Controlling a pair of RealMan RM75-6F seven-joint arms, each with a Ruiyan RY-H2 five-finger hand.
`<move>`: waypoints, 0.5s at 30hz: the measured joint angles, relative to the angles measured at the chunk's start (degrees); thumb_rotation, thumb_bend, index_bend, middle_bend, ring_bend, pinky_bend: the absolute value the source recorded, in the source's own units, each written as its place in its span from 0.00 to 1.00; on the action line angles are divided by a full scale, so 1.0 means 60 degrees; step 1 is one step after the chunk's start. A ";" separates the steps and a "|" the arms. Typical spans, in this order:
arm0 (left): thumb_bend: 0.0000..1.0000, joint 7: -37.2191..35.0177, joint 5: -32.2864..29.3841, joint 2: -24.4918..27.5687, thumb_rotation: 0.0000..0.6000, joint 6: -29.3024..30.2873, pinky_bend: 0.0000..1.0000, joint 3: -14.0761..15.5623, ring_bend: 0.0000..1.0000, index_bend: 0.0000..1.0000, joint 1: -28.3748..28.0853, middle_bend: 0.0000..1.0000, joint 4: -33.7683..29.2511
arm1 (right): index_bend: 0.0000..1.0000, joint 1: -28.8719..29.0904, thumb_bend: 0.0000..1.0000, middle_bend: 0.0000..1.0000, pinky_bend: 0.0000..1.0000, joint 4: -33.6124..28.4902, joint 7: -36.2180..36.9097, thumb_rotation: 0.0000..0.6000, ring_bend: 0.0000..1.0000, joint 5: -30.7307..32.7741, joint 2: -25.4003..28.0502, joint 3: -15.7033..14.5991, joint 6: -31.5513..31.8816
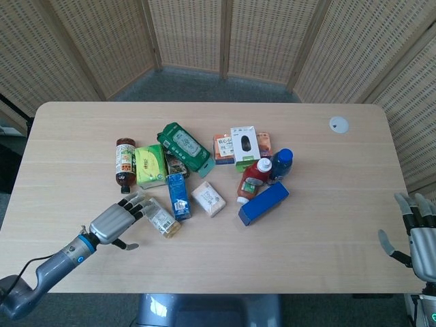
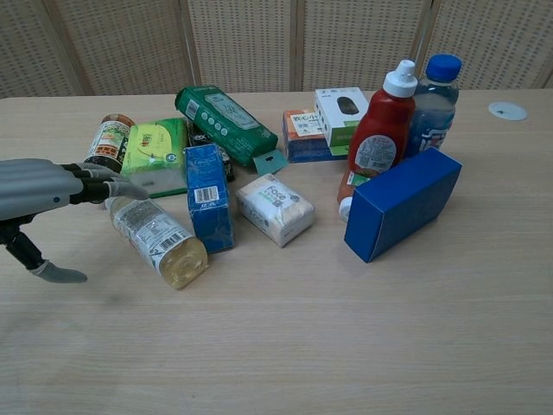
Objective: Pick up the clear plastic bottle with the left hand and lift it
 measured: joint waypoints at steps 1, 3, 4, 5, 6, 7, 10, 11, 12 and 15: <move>0.23 -0.0018 -0.0031 -0.0039 0.68 -0.0079 0.00 -0.0014 0.00 0.05 -0.0049 0.00 0.0049 | 0.00 -0.0003 0.39 0.00 0.00 -0.0003 -0.0006 0.04 0.00 0.0015 -0.0001 0.0004 -0.0002; 0.23 -0.0069 -0.0097 -0.0164 0.68 -0.0250 0.00 -0.0050 0.00 0.06 -0.0171 0.00 0.0190 | 0.00 -0.0012 0.39 0.00 0.00 -0.0007 -0.0019 0.04 0.00 0.0045 -0.0007 0.0007 -0.0008; 0.23 -0.0098 -0.0120 -0.0229 0.68 -0.0311 0.00 -0.0064 0.00 0.07 -0.0221 0.00 0.0256 | 0.00 -0.0017 0.39 0.00 0.00 -0.0010 -0.0033 0.04 0.00 0.0061 -0.0013 0.0008 -0.0015; 0.22 -0.0128 -0.0142 -0.0297 0.68 -0.0379 0.00 -0.0078 0.00 0.07 -0.0273 0.00 0.0325 | 0.00 -0.0015 0.39 0.00 0.00 -0.0017 -0.0037 0.04 0.00 0.0062 -0.0013 0.0009 -0.0023; 0.22 -0.0165 -0.0170 -0.0394 0.68 -0.0459 0.00 -0.0100 0.00 0.07 -0.0343 0.00 0.0420 | 0.00 -0.0016 0.39 0.00 0.00 -0.0026 -0.0045 0.04 0.00 0.0059 -0.0010 0.0007 -0.0027; 0.22 -0.0189 -0.0192 -0.0470 0.68 -0.0518 0.00 -0.0118 0.00 0.07 -0.0396 0.00 0.0493 | 0.00 -0.0023 0.39 0.00 0.00 -0.0035 -0.0060 0.04 0.00 0.0056 -0.0004 0.0004 -0.0020; 0.23 -0.0211 -0.0284 -0.0721 0.71 -0.0673 0.00 -0.0194 0.00 0.09 -0.0546 0.00 0.0728 | 0.00 -0.0043 0.39 0.00 0.00 -0.0072 -0.0088 0.04 0.00 0.0054 0.0014 0.0012 0.0020; 0.23 -0.0209 -0.0321 -0.0798 0.73 -0.0715 0.00 -0.0219 0.00 0.10 -0.0583 0.01 0.0791 | 0.00 -0.0049 0.39 0.00 0.00 -0.0083 -0.0092 0.04 0.00 0.0053 0.0024 0.0016 0.0032; 0.23 -0.0190 -0.0361 -0.0898 0.75 -0.0768 0.00 -0.0247 0.00 0.11 -0.0632 0.01 0.0878 | 0.00 -0.0055 0.39 0.00 0.00 -0.0092 -0.0096 0.04 0.00 0.0050 0.0035 0.0019 0.0044; 0.23 -0.0051 -0.0471 -0.1139 0.83 -0.0945 0.00 -0.0295 0.00 0.19 -0.0750 0.08 0.1148 | 0.00 -0.0100 0.39 0.00 0.00 -0.0114 -0.0095 0.04 0.00 0.0047 0.0057 0.0015 0.0105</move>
